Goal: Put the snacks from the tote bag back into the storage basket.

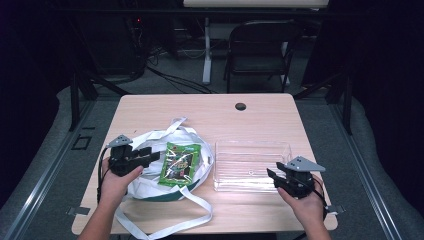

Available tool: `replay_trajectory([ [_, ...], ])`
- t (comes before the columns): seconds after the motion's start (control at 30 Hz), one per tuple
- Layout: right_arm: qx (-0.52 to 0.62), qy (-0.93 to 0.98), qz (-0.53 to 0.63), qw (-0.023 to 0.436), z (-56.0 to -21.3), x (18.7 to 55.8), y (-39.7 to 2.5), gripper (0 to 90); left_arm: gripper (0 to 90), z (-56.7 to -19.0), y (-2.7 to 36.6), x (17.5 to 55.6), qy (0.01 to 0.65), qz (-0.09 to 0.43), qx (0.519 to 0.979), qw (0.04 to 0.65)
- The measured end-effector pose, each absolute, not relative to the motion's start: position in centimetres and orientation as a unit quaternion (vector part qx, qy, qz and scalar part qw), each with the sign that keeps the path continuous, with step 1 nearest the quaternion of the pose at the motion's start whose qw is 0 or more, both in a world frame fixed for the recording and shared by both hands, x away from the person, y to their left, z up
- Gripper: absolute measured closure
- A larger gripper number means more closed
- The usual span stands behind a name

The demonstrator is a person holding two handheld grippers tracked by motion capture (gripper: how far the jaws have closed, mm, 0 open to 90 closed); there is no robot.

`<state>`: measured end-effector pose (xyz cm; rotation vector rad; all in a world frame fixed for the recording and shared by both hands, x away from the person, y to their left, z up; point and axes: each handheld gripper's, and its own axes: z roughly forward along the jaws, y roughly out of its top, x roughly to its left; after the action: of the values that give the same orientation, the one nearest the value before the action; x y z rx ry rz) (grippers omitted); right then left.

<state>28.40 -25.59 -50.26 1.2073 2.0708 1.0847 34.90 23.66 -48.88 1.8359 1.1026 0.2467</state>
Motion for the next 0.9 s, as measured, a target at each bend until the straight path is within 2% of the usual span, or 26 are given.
replay_trajectory([
  [0.27, 0.435, 0.762, 0.405, 0.259, -49.9, 28.1, -25.7, 56.1, 50.2, -49.5, 22.3, 34.7, 0.443, 0.102, 0.765, 0.456],
  [0.3, 0.437, 0.760, 0.409, 0.253, -49.8, 28.1, -25.7, 56.8, 47.8, -49.5, 22.0, 34.6, 0.442, 0.109, 0.764, 0.457],
  [0.43, 0.433, 0.765, 0.406, 0.252, -49.5, 28.0, -25.8, 58.7, 48.8, -49.0, 21.5, 35.0, 0.435, 0.099, 0.769, 0.457],
  [0.57, 0.437, 0.759, 0.413, 0.250, -49.6, 28.3, -26.1, 57.9, 48.6, -48.3, 21.1, 35.9, 0.442, 0.084, 0.778, 0.439],
  [0.9, 0.442, 0.757, 0.408, 0.253, -49.8, 28.0, -26.2, 55.9, 37.3, -48.5, 19.1, 38.7, 0.449, 0.026, 0.804, 0.388],
])
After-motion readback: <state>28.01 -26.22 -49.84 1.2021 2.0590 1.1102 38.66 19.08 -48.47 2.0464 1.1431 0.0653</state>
